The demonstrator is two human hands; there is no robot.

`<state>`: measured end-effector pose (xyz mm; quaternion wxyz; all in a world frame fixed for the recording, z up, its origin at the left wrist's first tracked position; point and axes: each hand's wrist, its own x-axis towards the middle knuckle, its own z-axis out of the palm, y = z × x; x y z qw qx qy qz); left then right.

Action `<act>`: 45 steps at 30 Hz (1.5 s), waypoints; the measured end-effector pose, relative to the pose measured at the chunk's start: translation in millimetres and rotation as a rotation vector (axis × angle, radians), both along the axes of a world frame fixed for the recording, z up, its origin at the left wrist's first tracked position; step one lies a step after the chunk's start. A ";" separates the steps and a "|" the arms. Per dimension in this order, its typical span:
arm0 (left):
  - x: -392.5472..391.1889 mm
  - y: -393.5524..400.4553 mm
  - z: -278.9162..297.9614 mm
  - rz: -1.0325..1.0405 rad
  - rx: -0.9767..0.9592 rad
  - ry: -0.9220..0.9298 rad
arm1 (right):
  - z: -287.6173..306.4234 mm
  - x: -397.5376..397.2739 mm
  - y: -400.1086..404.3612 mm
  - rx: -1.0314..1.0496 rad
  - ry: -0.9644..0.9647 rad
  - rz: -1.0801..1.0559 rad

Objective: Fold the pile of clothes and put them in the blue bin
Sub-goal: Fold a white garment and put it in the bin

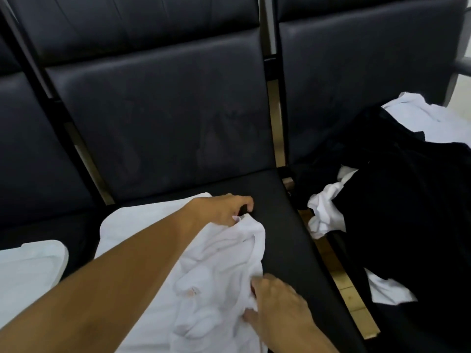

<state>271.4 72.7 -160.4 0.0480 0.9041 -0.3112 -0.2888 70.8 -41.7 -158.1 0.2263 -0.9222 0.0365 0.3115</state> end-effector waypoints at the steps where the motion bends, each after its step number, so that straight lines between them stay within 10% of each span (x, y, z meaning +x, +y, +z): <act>1: 0.4 2.1 0.4 0.000 0.011 0.011 | -2.9 1.5 0.1 0.043 -0.012 -0.026; 8: -17.9 50.3 19.9 0.306 -0.291 -0.018 | 8.5 2.4 -6.7 0.739 -0.093 -0.391; 14: -47.4 109.9 131.9 0.405 -0.469 -0.496 | 49.6 -8.5 -2.3 1.274 0.031 -0.450; 19: -103.4 164.1 231.1 0.374 -0.414 -0.777 | 108.9 -21.2 -1.6 0.892 -0.240 -0.192; 27: -206.3 212.1 341.2 0.531 -0.698 -0.929 | 253.9 -53.1 -7.9 0.988 -0.898 -0.009; 36: -296.6 255.7 397.2 0.505 -0.629 -1.086 | 377.6 -105.7 -45.3 0.174 -0.790 0.506; 42: -332.5 271.5 401.5 0.461 -0.439 -1.188 | 416.2 -147.2 -54.4 0.159 -0.498 0.694; 45: -340.3 273.8 399.0 0.469 -0.402 -1.180 | 412.2 -151.0 -51.8 0.001 -0.746 0.668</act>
